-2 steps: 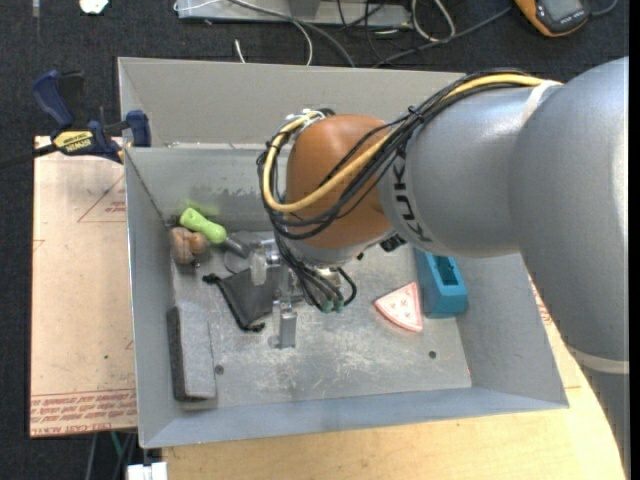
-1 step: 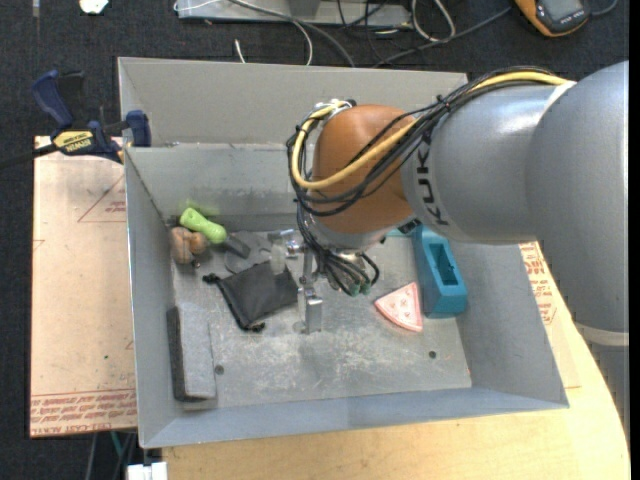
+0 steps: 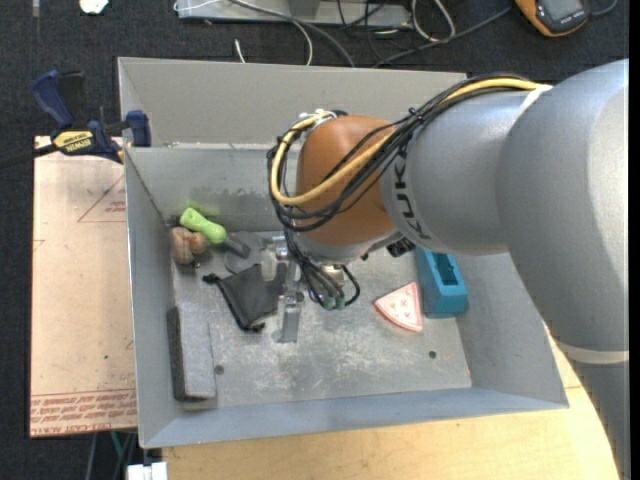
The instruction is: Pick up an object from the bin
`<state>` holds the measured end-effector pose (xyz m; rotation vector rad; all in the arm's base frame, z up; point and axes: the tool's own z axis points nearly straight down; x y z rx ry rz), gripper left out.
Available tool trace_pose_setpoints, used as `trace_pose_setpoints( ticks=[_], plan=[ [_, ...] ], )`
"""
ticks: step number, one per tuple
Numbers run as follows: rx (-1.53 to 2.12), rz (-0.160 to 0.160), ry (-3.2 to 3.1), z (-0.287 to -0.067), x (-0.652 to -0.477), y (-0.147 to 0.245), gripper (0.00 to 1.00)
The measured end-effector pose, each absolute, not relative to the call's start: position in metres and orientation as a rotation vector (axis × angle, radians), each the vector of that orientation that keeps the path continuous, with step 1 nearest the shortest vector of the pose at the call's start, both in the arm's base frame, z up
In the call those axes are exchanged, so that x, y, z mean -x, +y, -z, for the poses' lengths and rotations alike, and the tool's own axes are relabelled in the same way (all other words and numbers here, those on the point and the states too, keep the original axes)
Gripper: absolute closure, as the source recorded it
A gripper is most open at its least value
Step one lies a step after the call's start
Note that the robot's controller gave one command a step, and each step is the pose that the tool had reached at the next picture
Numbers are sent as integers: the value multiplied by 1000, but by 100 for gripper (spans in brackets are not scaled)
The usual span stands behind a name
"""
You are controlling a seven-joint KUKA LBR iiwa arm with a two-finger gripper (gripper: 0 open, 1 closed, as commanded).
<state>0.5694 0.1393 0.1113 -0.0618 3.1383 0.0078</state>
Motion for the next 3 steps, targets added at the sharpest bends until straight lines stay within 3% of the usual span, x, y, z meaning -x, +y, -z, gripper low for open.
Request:
trace_pose_setpoints(
  ticks=[1, 2, 3],
  plan=[
    [-15, -7, 3136, -98, -599, 157, 0],
    [-278, -14, 3127, -75, -608, 210, 100],
    [-277, -14, 3127, -76, -608, 210, 100]
  ],
)
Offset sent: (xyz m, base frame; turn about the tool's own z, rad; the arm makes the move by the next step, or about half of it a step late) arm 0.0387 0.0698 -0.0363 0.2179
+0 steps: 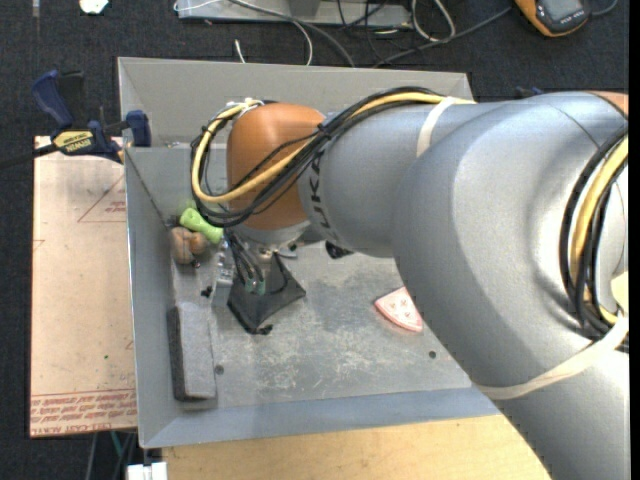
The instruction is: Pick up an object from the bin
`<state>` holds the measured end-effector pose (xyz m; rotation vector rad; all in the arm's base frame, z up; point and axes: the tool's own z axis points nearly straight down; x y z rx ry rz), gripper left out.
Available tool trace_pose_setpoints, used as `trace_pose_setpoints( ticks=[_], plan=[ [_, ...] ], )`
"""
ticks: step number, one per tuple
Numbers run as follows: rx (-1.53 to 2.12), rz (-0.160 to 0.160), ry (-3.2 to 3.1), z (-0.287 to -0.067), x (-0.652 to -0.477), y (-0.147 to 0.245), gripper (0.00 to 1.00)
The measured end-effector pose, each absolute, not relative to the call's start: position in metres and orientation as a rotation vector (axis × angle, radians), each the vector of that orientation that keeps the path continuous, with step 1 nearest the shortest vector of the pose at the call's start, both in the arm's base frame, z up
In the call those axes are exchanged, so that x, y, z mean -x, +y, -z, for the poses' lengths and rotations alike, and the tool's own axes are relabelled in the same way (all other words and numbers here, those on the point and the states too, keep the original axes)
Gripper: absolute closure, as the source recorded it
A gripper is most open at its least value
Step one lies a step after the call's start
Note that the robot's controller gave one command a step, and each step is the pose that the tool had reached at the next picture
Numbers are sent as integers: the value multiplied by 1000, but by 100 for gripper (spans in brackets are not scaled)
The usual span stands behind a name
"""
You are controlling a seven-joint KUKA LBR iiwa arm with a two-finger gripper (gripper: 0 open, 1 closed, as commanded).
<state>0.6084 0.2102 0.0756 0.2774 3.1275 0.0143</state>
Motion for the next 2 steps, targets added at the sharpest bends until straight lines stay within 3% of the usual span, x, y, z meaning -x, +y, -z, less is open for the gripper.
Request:
trace_pose_setpoints(
  ticks=[1, 2],
  plan=[
    [-202, -11, 3136, -137, -605, 212, 100],
    [-105, -12, 3141, -172, -603, 209, 100]
  ],
)
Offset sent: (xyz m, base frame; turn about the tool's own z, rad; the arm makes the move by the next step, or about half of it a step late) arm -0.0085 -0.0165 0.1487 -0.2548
